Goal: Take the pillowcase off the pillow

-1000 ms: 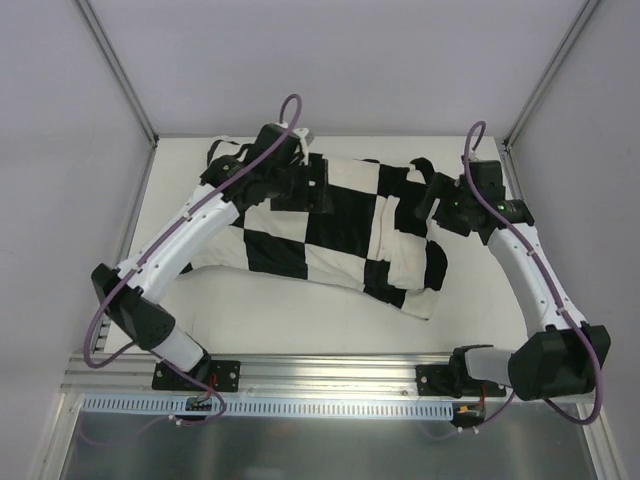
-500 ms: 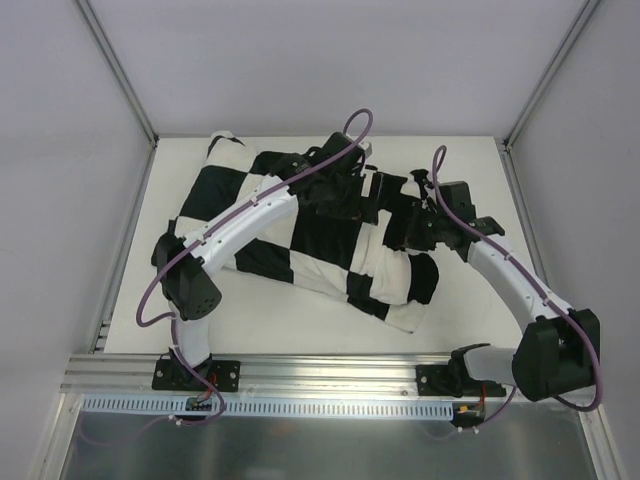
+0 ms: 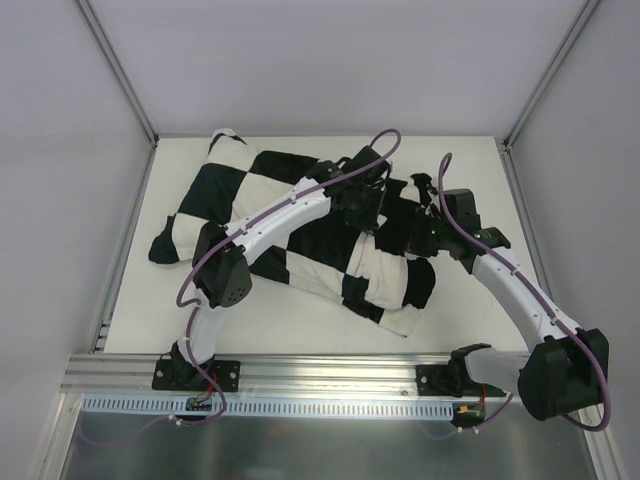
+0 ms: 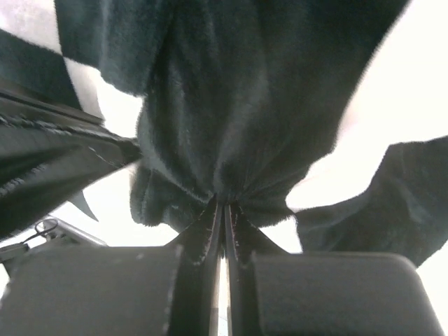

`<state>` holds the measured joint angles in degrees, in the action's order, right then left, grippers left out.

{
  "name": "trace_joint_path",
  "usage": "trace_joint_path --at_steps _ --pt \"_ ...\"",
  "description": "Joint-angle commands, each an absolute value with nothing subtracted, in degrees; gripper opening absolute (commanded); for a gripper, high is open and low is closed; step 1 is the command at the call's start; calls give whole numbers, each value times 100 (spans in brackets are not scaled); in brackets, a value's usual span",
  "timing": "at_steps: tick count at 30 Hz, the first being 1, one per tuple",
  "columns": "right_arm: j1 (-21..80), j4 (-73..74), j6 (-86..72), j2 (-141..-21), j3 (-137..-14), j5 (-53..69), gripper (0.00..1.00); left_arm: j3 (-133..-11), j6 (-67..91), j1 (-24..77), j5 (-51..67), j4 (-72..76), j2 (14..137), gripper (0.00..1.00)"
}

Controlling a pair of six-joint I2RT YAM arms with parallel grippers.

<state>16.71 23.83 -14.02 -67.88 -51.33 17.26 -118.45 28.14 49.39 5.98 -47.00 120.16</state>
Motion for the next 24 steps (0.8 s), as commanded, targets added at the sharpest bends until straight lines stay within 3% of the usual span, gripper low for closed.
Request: trace_joint_path --at_steps 1,10,18,24 --pt "1644 2487 -1310 -6469 -5054 1505 1 -11814 2970 4808 493 -4799 11568 0" --pt "923 2628 -1309 -6108 -4430 1318 1 -11031 3137 4149 44 -4773 9898 0" --pt "914 2882 -1239 -6030 -4465 933 1 -10600 3313 3727 -228 -4772 9414 0" --pt "273 3146 -1283 -5143 -4316 624 1 -9390 3647 2656 156 -4580 8581 0"
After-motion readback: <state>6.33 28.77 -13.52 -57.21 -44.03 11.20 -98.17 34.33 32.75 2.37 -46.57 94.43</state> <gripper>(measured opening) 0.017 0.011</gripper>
